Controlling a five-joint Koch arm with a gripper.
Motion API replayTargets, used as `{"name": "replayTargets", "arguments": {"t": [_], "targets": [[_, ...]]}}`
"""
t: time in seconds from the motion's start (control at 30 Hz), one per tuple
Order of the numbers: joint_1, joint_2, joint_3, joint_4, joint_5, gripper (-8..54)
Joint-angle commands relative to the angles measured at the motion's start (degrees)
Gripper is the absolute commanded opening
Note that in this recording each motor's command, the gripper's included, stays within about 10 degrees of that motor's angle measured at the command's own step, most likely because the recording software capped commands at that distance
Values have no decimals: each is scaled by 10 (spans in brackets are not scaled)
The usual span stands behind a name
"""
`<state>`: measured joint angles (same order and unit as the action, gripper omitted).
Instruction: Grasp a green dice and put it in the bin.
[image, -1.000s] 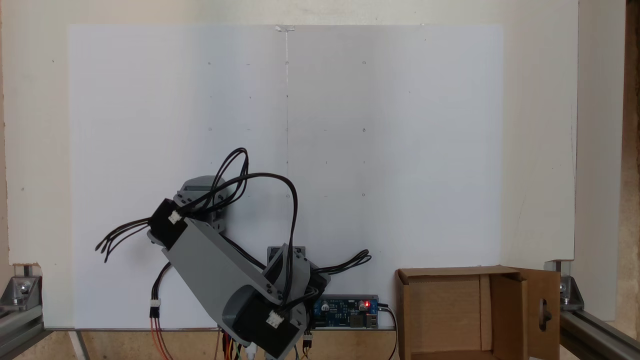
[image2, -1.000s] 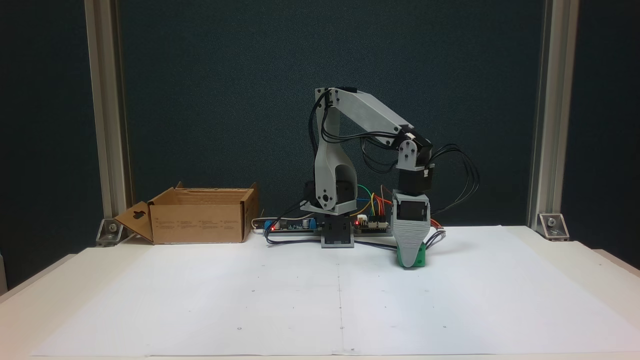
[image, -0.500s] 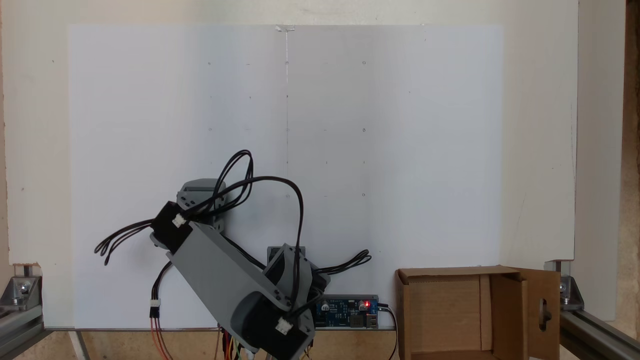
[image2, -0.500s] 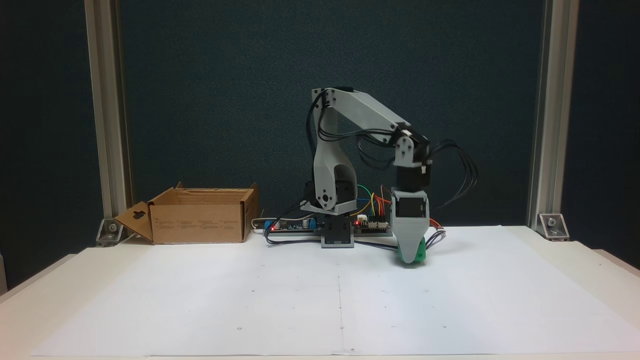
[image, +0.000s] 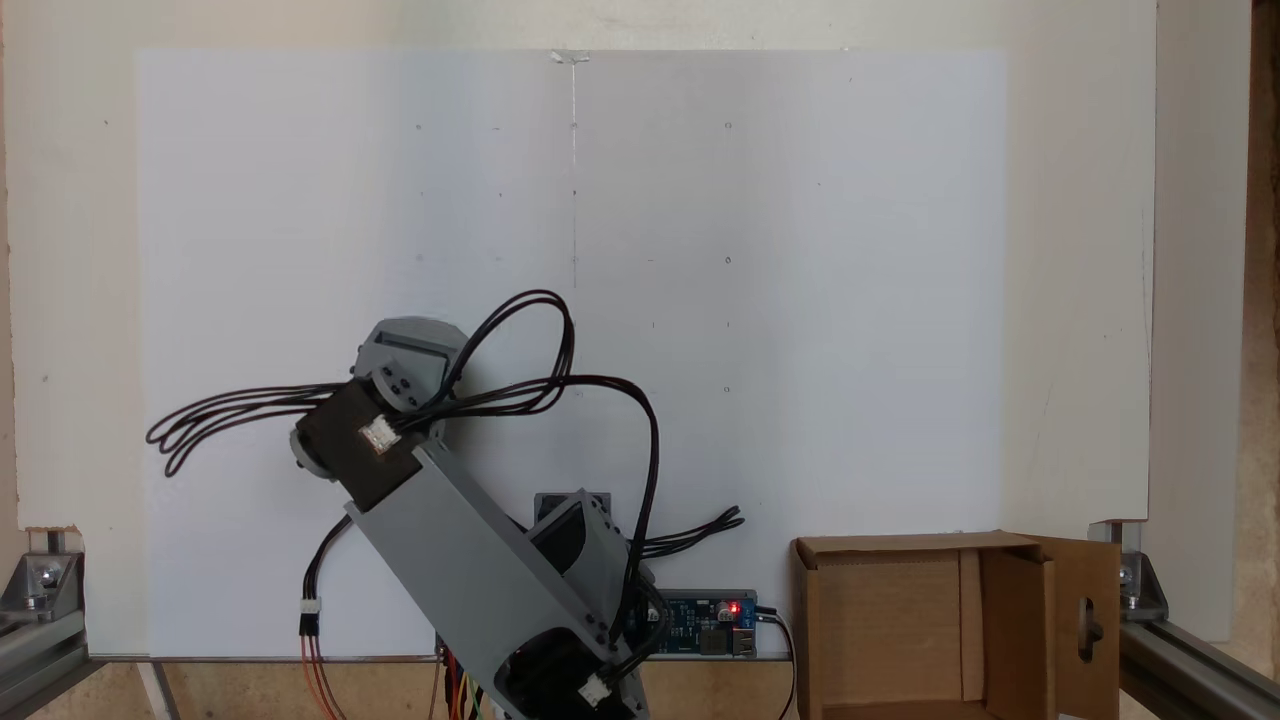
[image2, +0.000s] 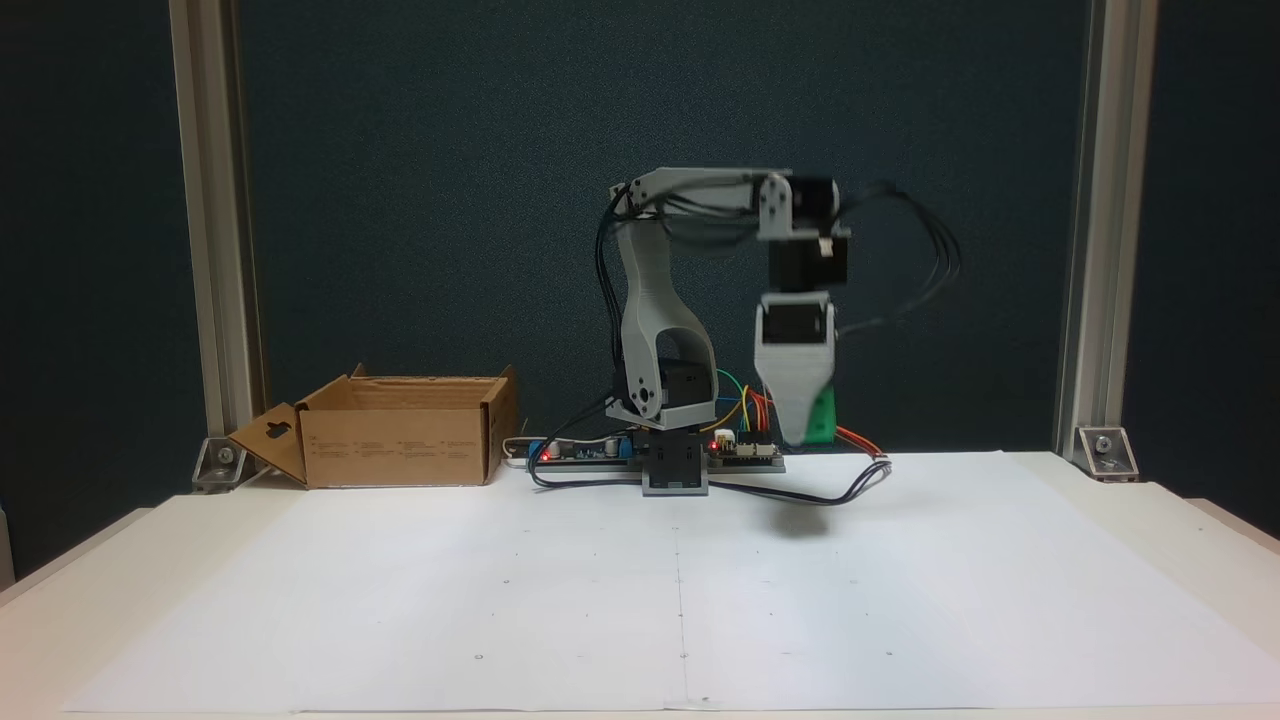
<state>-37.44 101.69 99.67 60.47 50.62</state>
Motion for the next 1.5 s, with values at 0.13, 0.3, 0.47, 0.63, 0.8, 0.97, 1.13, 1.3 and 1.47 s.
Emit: {"name": "replayTargets", "arguments": {"t": [0.13,0.3,0.47,0.63,0.8,0.97,1.13,1.3,1.47], "targets": [[99,16,-177,160,-158,114],[195,9,-227,164,-229,114],[350,8,-236,164,-322,114],[525,8,-246,164,-423,114],[728,-23,-260,164,-540,114],[932,-65,-291,164,-634,114],[1135,-131,-396,163,-695,114],[1280,-196,-490,163,-725,114],[1383,-258,-510,158,-758,114]]}}
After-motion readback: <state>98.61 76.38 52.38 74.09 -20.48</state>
